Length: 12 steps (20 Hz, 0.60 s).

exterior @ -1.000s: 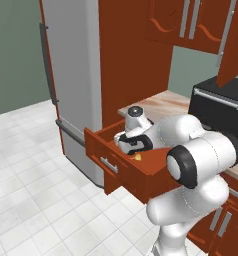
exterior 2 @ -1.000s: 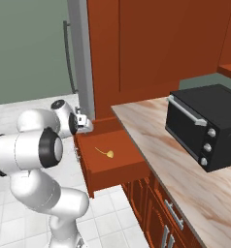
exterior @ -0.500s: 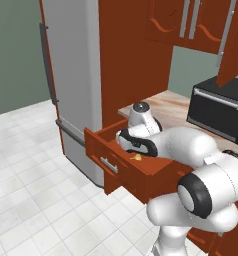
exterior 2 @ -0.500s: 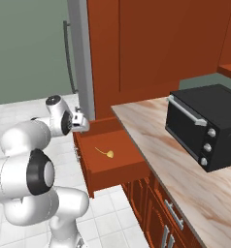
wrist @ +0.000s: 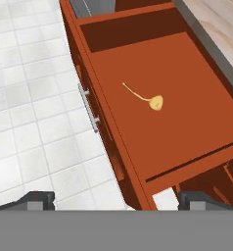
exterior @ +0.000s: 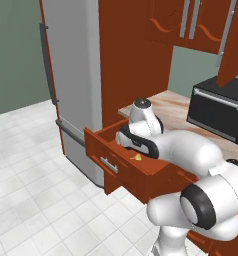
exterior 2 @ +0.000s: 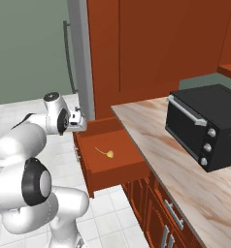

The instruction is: Organize the utensils by type. Pick up the wooden spoons from the counter and place them in the open cabinet. Then pick up the metallic utensils from the counter and place them in the open drawer.

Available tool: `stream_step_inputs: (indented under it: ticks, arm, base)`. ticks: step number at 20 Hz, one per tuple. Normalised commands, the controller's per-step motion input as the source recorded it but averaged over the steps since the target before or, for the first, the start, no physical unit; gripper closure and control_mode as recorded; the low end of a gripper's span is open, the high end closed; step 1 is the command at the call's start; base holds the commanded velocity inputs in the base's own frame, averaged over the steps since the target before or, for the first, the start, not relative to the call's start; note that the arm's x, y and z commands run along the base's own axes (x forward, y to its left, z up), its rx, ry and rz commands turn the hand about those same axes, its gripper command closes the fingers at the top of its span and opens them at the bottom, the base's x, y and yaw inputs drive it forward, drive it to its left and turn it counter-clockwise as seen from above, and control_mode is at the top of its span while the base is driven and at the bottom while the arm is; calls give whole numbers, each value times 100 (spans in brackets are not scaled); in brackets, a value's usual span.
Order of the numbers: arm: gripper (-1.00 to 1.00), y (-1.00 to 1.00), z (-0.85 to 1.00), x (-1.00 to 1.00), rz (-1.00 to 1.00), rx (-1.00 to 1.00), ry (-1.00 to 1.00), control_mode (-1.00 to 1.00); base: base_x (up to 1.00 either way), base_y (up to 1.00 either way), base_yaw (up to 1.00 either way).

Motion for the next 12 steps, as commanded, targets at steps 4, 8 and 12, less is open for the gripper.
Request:
stream_step_inputs:
  ticks: [4, 8, 12]
  arm:
    - [-100, 0, 0, 0, 0, 0, 0, -100]
    - [-100, 0, 0, 0, 0, 0, 0, -100]
    - [-100, 1, 0, -24, 3, 0, 0, -100]
  base:
    - [0, 0, 0]
    - [0, 0, 0]
    - [0, 0, 0]
